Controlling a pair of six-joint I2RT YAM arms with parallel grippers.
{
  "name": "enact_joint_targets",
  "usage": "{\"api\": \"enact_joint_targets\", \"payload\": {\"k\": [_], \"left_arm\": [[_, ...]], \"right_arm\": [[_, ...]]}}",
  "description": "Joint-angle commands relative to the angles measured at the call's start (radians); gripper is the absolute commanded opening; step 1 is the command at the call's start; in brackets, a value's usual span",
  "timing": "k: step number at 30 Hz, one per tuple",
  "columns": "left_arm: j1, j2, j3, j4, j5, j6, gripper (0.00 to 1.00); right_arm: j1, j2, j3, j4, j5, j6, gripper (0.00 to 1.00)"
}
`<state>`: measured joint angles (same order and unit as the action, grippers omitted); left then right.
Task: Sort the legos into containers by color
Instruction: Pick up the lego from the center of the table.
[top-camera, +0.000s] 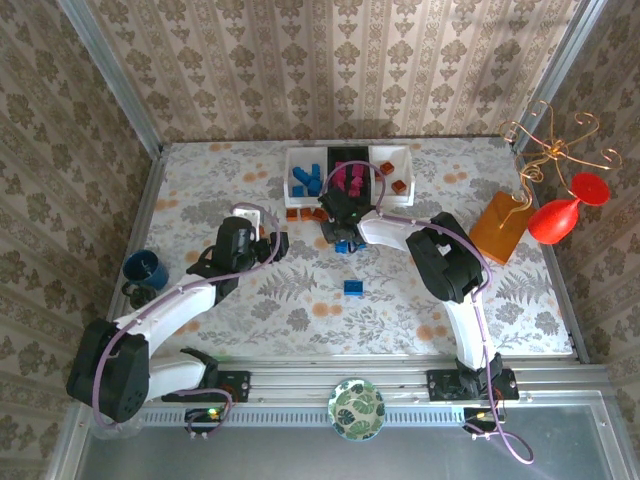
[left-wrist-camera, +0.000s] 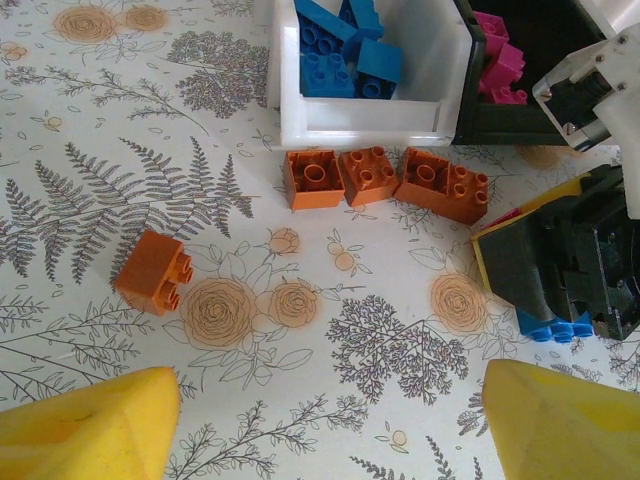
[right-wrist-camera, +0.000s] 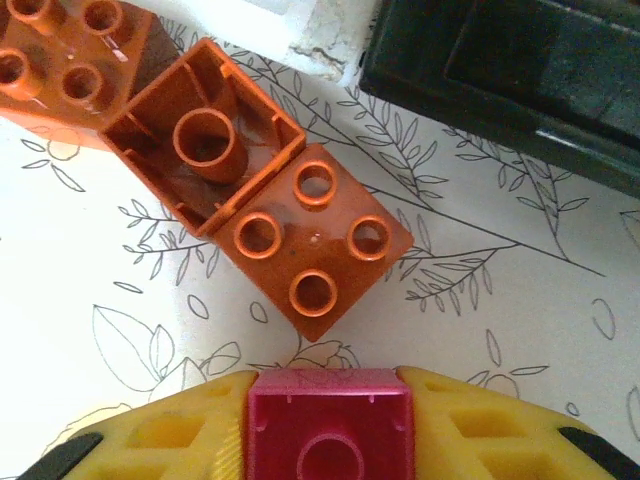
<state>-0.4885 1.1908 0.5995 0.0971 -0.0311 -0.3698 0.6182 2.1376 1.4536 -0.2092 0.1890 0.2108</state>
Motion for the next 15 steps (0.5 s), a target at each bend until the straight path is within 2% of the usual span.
{"api": "enact_joint_targets", "payload": {"k": [1, 9, 15], "left_arm": [[0.006, 0.012, -0.01, 0.003, -0.004, 0.012, 0.81], [0.009, 0.029, -0.013, 0.017, 0.0, 0.012, 0.81], [0.011, 0.032, -0.02, 0.025, 0.003, 0.006, 0.81]], "right_arm": [[0.006, -0.052, -0.039, 0.011, -0.086, -0.017, 0.39], [0.008, -0.149, -0.102, 0.069, -0.224, -0.034, 0.38], [-0.001, -0.212, -0.11, 0.078, -0.247, -0.027, 0.38]]}}
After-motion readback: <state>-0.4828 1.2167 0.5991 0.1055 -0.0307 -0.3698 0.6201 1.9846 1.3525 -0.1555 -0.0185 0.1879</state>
